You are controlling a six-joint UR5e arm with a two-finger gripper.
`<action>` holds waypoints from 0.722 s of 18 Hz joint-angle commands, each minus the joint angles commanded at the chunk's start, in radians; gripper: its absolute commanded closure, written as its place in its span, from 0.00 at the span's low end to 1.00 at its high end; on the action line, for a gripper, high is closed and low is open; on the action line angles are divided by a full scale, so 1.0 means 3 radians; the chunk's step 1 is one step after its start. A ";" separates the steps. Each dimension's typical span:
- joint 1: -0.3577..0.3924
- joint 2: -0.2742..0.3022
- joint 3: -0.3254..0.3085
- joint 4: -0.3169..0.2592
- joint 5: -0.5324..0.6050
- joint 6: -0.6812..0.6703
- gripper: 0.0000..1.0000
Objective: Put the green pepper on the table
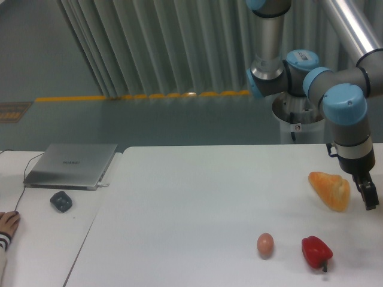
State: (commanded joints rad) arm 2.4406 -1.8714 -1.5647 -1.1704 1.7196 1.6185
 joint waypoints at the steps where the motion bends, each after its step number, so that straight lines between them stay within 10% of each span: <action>1: -0.0005 -0.0005 0.0000 0.0005 -0.0030 -0.0051 0.00; 13: 0.0005 -0.0010 0.0026 0.0102 -0.0368 -0.0343 0.00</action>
State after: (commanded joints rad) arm 2.4421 -1.8745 -1.5570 -1.1397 1.6091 1.5155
